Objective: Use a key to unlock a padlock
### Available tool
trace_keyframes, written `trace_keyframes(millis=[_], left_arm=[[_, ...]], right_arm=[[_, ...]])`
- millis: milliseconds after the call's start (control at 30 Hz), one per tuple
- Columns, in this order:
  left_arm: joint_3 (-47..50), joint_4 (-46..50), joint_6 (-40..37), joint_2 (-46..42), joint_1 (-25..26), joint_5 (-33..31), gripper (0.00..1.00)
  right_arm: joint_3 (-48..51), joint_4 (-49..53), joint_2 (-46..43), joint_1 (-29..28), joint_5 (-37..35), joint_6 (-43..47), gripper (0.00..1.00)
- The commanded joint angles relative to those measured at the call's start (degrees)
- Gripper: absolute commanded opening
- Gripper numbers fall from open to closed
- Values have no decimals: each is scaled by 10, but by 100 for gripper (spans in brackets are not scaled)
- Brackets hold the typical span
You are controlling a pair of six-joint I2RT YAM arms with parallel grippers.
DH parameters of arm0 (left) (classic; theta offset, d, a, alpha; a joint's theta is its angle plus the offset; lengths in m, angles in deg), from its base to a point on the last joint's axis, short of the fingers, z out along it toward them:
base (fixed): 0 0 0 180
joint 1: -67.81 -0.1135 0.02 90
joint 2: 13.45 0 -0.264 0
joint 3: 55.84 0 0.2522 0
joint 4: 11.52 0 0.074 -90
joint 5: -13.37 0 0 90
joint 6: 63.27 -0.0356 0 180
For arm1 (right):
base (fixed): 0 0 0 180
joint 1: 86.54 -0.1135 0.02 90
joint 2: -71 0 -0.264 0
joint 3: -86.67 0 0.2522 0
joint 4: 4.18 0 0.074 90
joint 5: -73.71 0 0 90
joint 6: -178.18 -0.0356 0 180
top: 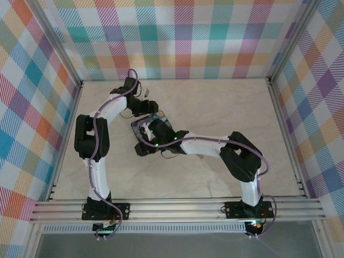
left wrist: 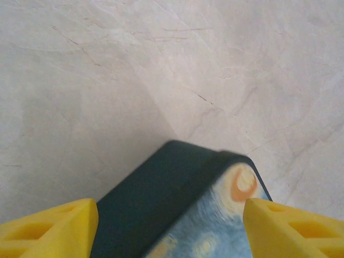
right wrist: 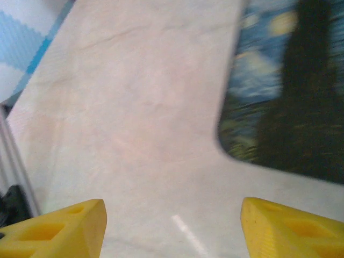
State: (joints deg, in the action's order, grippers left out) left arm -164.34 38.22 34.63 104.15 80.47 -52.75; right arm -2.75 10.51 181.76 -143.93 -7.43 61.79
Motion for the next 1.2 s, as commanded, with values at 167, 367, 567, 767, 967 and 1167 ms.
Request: trace_keyframes(millis=[167, 367, 567, 767, 967, 1167], left_arm=[[12, 33, 1, -71, -3, -47, 77], [25, 63, 74, -141, -3, -162, 81], [134, 100, 141, -247, 45, -239, 80], [311, 99, 186, -380, 127, -264, 80], [428, 85, 247, -492, 185, -264, 77], [452, 79, 261, -521, 202, -260, 77]], right_arm=[[-7, 86, -74, 31, -8, 4, 68], [84, 172, -186, 103, -28, -11, 68], [189, 274, -260, 209, -73, -35, 55], [250, 304, -263, 229, -109, -41, 52], [271, 263, -224, 230, -94, -53, 47], [268, 236, -182, 230, -80, -59, 46]])
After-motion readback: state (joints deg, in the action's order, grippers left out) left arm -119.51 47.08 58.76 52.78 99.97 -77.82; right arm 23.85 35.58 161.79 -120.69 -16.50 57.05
